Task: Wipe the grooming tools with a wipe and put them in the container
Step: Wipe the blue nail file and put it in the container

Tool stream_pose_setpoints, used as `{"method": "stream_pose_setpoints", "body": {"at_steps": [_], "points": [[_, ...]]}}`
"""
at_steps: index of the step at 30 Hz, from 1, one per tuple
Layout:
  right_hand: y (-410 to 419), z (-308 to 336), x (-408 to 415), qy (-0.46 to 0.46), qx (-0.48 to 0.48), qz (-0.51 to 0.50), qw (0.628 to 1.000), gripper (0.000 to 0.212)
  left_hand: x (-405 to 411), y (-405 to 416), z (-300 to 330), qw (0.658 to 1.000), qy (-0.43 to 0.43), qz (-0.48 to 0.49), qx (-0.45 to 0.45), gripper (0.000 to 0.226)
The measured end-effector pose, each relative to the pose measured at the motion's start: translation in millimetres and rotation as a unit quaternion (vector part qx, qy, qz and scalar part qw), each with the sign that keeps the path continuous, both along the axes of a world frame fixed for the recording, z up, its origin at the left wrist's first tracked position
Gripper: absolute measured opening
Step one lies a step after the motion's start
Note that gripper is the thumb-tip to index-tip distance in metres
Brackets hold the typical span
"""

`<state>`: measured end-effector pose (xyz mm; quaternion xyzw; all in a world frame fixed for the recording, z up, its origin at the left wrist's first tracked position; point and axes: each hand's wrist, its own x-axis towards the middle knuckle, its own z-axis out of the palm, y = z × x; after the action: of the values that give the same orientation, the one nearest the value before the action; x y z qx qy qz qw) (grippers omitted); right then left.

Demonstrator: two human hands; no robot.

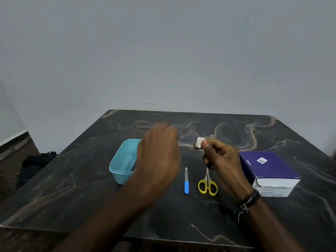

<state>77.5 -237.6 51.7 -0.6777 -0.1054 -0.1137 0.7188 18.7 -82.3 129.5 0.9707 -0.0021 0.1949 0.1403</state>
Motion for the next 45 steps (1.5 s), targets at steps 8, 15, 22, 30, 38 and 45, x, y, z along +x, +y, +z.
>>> {"method": "stream_pose_setpoints", "body": {"at_steps": [8,15,22,30,38,45], "points": [[-1.1,-1.0,1.8,-0.020,0.059,-0.048,0.997,0.011,6.3,-26.6,-41.3,0.973,0.223,-0.061,0.016,0.033],[-2.2,-0.7,1.5,-0.010,0.071,-0.049,0.996,0.014,21.3,-30.1,-57.3,0.960,0.270,-0.060,0.050,0.034],[-1.5,0.2,0.1,-0.009,0.070,-0.045,0.996,0.017,32.3,-23.3,-54.7,0.948,0.313,-0.065,0.008,0.040],[0.2,1.8,0.9,0.010,0.082,-0.039,0.996,0.010,38.1,-16.3,-61.1,0.958,0.283,-0.038,-0.043,0.033],[1.1,2.3,-1.0,0.011,0.070,-0.035,0.997,0.008,38.5,-15.7,-59.9,0.959,0.282,-0.018,-0.019,0.053],[1.3,1.9,-1.4,0.010,0.065,-0.034,0.997,0.008,36.4,-17.6,-58.6,0.954,0.295,-0.002,0.055,0.064]]}}
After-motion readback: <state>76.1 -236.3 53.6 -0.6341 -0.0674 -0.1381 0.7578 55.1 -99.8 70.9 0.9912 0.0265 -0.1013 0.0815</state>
